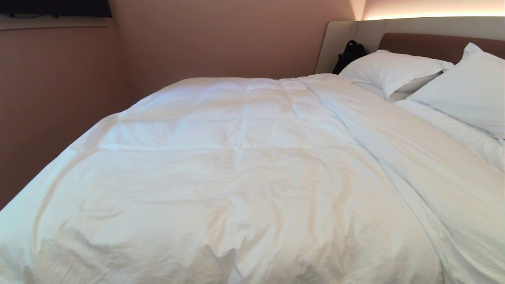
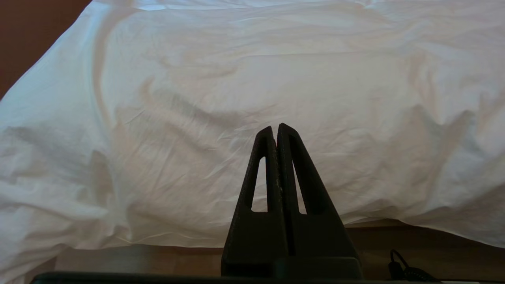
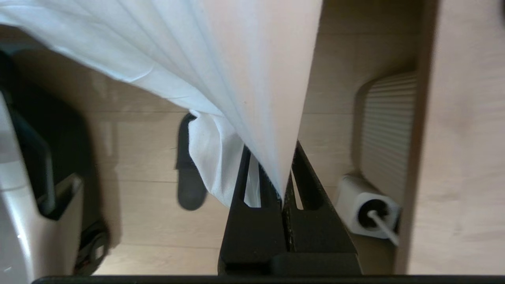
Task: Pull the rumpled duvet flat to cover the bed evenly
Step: Flatten the corners of the folded blanket
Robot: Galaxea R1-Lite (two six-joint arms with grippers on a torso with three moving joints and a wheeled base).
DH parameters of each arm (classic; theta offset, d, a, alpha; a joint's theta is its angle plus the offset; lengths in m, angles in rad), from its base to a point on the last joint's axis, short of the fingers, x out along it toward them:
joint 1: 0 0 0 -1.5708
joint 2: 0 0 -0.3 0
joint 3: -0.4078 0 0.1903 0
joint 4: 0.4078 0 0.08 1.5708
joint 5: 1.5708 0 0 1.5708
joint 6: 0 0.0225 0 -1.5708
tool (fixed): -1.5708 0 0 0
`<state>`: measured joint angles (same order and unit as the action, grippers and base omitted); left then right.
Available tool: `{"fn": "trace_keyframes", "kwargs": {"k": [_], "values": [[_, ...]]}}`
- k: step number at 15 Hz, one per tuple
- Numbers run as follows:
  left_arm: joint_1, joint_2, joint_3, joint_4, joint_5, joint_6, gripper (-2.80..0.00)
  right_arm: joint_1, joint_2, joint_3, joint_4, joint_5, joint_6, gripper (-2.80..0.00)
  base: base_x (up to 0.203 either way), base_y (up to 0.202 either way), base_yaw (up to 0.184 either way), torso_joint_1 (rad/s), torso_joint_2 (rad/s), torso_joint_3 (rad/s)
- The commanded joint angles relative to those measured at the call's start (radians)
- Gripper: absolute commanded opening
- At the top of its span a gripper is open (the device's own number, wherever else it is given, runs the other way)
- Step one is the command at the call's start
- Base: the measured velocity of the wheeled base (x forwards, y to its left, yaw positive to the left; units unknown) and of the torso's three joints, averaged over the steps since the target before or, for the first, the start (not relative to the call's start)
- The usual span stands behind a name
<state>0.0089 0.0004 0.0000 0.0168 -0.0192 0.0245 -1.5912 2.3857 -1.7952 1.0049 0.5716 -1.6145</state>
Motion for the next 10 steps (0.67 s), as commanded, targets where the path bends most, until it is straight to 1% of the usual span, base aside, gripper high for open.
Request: {"fn": "trace_keyframes", "kwargs": {"k": [1,5,7,8,10], "values": [[0.000,0.000,0.000,0.000,0.000,0.000,-2.80,-0.010,0.025,-0.023,0.065,-0.049,-0.015,-2.80,0.000,0.000,0.000,0.000,0.00,0.000],[0.000,0.000,0.000,0.000,0.001,0.000,-2.80,-0.023,0.118,-0.117,0.064,-0.108,-0.021,-2.80,0.000,0.000,0.000,0.000,0.00,0.000],[0.000,0.000,0.000,0.000,-0.001,0.000,-2.80,-0.024,0.124,-0.127,0.064,-0.123,-0.021,-2.80,0.000,0.000,0.000,0.000,0.00,0.000],[0.000,0.000,0.000,-0.001,-0.001,0.000,-2.80,-0.024,0.124,-0.127,0.064,-0.127,-0.021,0.00,0.000,0.000,0.000,0.000,0.00,0.000],[0.000,0.000,0.000,-0.001,0.001,0.000,-2.80,-0.024,0.122,-0.127,0.064,-0.158,-0.027,0.00,0.000,0.000,0.000,0.000,0.00,0.000]]}}
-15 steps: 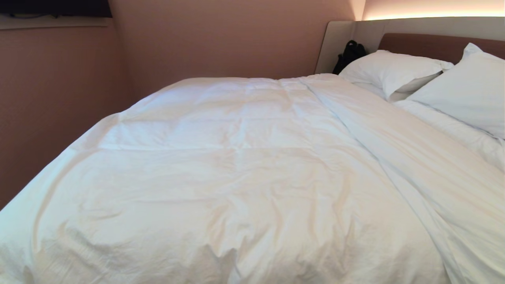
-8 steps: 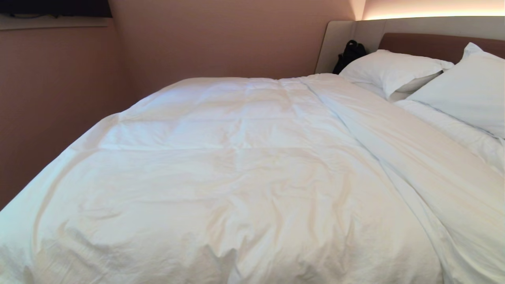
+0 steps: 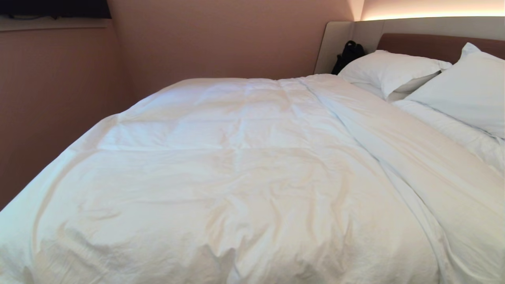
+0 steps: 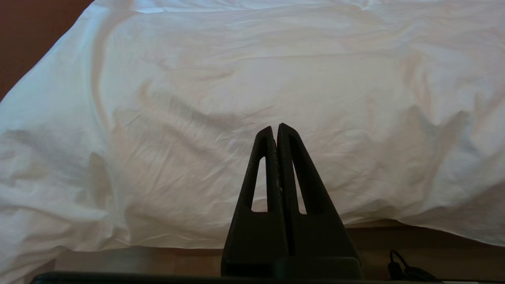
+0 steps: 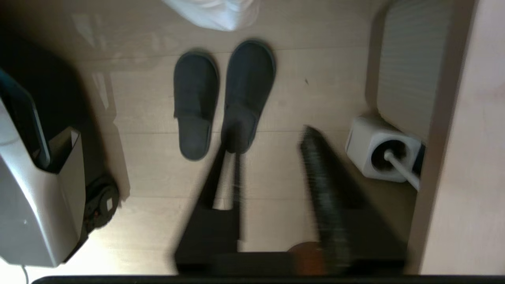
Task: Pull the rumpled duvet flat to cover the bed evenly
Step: Flatten the corners of the folded blanket
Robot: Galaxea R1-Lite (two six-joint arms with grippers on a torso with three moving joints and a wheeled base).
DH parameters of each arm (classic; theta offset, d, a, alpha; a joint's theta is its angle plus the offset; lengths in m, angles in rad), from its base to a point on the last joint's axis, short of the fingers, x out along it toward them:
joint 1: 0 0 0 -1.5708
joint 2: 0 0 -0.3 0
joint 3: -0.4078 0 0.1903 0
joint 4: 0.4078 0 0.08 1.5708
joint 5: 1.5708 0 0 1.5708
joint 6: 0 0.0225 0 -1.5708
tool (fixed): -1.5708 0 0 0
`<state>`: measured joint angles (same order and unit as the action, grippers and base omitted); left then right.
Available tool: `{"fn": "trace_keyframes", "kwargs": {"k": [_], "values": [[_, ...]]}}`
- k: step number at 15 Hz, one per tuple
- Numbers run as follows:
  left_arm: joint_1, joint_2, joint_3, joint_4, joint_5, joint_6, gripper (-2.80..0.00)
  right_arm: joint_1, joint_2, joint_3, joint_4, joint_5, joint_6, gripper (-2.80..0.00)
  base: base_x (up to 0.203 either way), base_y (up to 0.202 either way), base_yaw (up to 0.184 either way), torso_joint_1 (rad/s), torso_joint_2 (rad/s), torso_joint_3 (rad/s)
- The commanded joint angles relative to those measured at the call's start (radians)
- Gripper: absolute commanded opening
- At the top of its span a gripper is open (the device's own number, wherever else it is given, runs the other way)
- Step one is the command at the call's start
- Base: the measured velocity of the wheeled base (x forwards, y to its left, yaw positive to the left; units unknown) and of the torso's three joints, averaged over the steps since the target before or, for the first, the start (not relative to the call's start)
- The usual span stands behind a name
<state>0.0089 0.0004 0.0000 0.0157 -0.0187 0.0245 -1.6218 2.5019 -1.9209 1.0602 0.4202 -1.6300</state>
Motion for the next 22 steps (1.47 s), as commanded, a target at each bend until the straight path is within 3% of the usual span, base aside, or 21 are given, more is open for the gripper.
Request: {"fn": "trace_keyframes", "kwargs": {"k": [1,9,12,15,16,22], "values": [[0.000,0.000,0.000,0.001,0.000,0.000,-2.80,0.006,0.005,-0.001,0.012,-0.009,-0.019,0.00,0.000,0.000,0.000,0.000,0.00,0.000],[0.000,0.000,0.000,0.001,0.000,0.000,-2.80,0.010,-0.051,0.003,0.098,0.008,-0.019,0.00,0.000,0.000,0.000,0.000,0.00,0.000],[0.000,0.000,0.000,0.001,0.000,0.000,-2.80,0.060,-0.075,0.004,0.202,0.047,-0.028,0.00,0.000,0.000,0.000,0.000,0.00,0.000],[0.000,0.000,0.000,0.001,0.000,0.000,-2.80,0.101,-0.076,0.009,0.208,0.090,-0.020,0.00,0.000,0.000,0.000,0.000,0.00,0.000],[0.000,0.000,0.000,0.001,0.000,0.000,-2.80,0.112,-0.077,0.009,0.208,0.109,-0.019,-2.80,0.000,0.000,0.000,0.000,0.00,0.000],[0.000,0.000,0.000,0.000,0.000,0.000,-2.80,0.150,-0.054,0.007,0.202,0.109,-0.010,-2.80,0.000,0.000,0.000,0.000,0.00,0.000]]}}
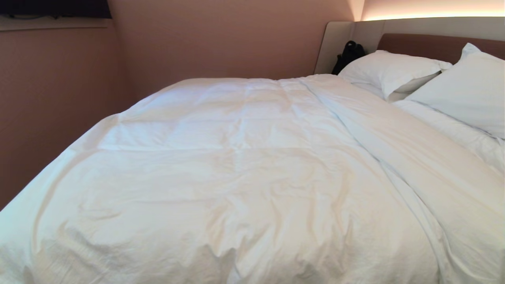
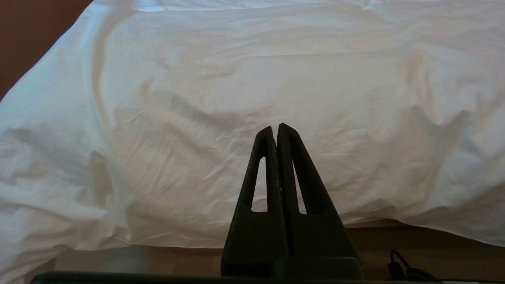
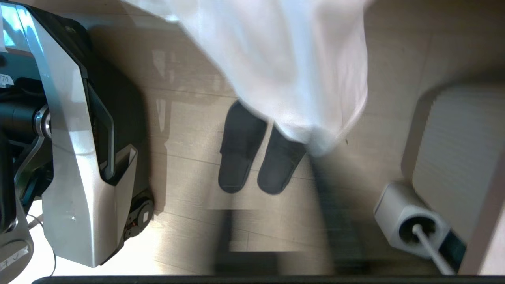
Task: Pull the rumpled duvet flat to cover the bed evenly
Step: Flatten the corners of the folded blanket
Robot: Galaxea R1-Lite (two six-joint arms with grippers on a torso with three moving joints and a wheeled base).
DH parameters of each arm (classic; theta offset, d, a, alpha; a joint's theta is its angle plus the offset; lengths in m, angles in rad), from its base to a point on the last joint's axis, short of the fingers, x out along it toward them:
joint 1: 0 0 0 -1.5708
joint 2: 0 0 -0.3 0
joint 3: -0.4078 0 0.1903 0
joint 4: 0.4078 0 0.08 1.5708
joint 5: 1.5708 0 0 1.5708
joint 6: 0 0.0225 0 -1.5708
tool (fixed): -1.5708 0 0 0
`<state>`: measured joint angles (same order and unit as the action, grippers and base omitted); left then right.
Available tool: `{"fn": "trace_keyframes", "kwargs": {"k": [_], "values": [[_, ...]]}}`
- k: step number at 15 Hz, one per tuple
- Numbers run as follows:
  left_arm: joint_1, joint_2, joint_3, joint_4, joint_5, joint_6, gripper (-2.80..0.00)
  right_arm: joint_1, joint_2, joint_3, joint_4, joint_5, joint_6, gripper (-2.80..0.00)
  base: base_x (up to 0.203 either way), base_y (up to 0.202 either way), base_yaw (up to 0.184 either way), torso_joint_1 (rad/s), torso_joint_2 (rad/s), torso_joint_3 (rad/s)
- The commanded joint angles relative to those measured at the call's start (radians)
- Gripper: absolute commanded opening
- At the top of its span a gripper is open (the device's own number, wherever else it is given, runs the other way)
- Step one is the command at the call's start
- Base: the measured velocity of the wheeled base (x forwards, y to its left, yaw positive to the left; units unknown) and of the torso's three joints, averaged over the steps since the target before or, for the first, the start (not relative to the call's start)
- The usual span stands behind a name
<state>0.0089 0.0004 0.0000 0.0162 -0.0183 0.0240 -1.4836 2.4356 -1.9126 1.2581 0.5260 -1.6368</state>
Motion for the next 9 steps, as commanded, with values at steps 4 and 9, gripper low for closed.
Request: {"fn": "trace_keyframes", "kwargs": {"k": [4,9], "values": [[0.000,0.000,0.000,0.001,0.000,0.000,-2.80,0.074,0.050,-0.006,-0.011,0.008,0.025,-2.80,0.000,0.000,0.000,0.000,0.00,0.000],[0.000,0.000,0.000,0.001,0.000,0.000,-2.80,0.139,0.118,-0.006,-0.141,0.012,0.064,-2.80,0.000,0.000,0.000,0.000,0.00,0.000]]}}
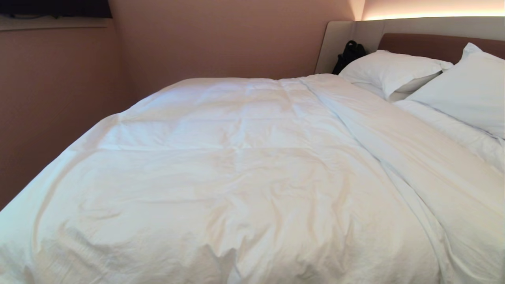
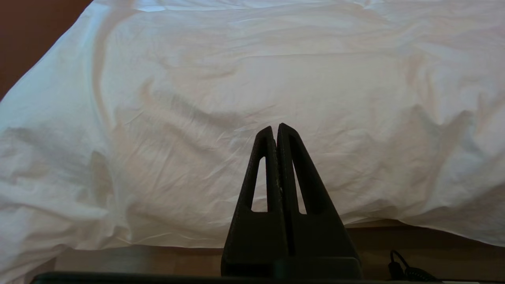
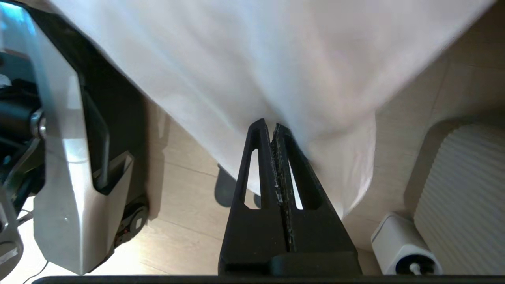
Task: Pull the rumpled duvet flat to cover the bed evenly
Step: Flatten the corners of the folded blanket
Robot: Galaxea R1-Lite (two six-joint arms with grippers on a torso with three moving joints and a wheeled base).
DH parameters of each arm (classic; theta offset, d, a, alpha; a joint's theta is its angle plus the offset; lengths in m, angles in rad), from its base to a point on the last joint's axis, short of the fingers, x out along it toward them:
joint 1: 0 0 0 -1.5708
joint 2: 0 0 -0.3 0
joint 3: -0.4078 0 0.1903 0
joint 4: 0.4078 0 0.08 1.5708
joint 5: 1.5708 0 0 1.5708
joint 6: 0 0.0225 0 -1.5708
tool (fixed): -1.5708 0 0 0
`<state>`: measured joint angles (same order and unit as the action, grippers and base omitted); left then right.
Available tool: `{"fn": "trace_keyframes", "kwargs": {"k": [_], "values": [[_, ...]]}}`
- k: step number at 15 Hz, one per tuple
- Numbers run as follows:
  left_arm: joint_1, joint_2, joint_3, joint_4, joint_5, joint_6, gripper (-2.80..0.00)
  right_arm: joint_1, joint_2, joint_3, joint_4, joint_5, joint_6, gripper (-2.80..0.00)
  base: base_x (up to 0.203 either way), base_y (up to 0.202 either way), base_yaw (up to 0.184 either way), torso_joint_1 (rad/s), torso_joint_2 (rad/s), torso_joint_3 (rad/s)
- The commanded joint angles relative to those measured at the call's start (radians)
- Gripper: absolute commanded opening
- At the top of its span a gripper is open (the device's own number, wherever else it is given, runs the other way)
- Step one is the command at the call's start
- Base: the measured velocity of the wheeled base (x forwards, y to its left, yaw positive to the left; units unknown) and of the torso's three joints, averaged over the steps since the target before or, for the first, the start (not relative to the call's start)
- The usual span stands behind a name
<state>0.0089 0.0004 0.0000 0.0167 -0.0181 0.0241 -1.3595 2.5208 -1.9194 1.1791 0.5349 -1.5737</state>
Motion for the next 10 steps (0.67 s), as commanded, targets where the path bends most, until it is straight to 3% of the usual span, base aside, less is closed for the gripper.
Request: {"fn": "trace_keyframes", "kwargs": {"k": [1,4,10], "values": [[0.000,0.000,0.000,-0.001,0.000,0.000,-2.80,0.024,0.042,0.000,-0.084,0.003,0.010,-2.80,0.000,0.000,0.000,0.000,0.00,0.000],[0.000,0.000,0.000,0.000,-0.002,0.000,-2.80,0.062,0.101,0.001,-0.265,-0.016,0.033,-2.80,0.000,0.000,0.000,0.000,0.00,0.000],[0.000,0.000,0.000,0.000,0.000,0.000,-2.80,0.082,0.135,0.005,-0.435,-0.124,0.038,-2.80,0.000,0.000,0.000,0.000,0.00,0.000]]}}
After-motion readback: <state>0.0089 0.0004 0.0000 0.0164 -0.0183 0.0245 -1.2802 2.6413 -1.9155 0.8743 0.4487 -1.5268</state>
